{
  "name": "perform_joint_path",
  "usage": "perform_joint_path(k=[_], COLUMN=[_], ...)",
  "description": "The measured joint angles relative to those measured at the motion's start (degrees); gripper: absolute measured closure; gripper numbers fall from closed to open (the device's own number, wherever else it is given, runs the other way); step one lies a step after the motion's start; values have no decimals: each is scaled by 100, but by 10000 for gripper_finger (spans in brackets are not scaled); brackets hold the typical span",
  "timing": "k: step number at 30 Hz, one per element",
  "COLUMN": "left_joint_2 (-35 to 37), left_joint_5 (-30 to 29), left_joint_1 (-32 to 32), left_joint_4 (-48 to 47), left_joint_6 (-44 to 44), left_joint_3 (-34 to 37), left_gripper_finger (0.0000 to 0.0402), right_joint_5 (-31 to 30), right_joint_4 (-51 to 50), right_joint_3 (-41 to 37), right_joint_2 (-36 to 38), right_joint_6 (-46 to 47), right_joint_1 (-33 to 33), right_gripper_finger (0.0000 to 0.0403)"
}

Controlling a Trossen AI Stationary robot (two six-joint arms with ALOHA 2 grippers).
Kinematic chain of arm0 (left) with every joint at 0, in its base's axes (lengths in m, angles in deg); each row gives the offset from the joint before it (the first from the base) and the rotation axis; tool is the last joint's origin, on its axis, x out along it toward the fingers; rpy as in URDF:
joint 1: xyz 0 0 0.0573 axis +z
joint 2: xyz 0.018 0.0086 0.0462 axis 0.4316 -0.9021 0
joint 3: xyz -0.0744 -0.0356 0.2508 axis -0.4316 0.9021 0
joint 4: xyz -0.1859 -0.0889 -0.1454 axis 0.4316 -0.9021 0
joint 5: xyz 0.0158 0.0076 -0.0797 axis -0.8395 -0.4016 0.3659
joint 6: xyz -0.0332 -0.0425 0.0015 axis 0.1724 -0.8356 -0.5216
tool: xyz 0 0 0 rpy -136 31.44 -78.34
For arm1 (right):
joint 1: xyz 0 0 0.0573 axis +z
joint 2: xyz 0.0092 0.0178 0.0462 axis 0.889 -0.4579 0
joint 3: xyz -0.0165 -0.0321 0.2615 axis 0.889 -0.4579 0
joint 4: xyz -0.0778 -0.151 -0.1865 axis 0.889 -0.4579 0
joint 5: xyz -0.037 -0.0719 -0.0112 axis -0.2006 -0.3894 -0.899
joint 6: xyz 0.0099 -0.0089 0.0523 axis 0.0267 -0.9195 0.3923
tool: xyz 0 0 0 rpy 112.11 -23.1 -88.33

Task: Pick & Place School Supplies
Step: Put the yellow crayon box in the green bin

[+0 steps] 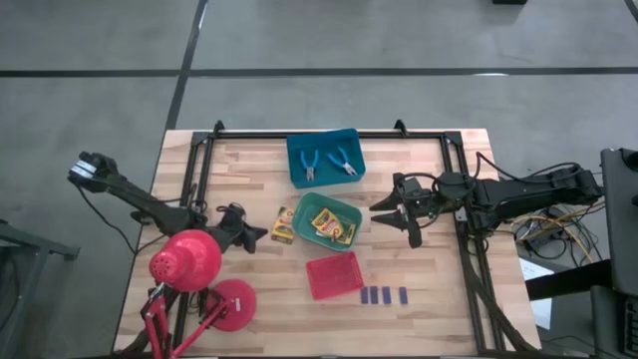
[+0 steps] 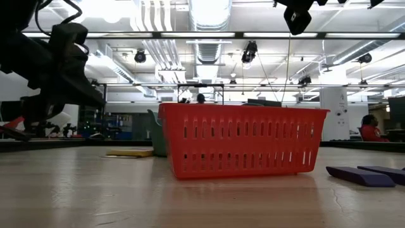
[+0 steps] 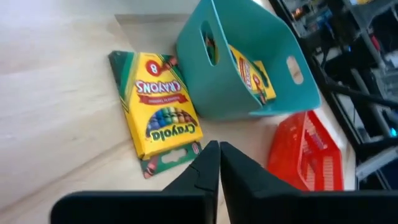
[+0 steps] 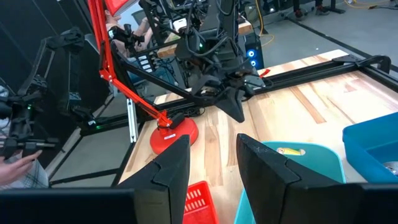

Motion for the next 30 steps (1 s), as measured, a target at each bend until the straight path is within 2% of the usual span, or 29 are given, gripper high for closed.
perform_joint_path(k=[3,8,14,19,23,30], left_joint_2=[-4,-64,-261,-748,-1184,-1847], left_joint_5=[234,239,248,463,587,598], left_joint_1=[0,87,260,369,481,889], left_joint_4=[120,116,593,1297,1726,1832], left_joint_6=[286,450,1102,2022,2228,2293], left_joint_3=[-6,-9,-9,-9,-9,-31], left_gripper_finger=[374,357,306,262,233,223], right_joint_5=[0,0,0,0,0,0], right_joint_4=[0,-1,-1,1,1,1], right_joint_3=[0,0,0,0,0,0], right_joint_2=[0,0,0,-1,-1,0], right_joint_6=[0,0,0,0,0,0], right_joint_1=[0,0,0,0,0,0], right_gripper_finger=[278,278,278,278,278,278])
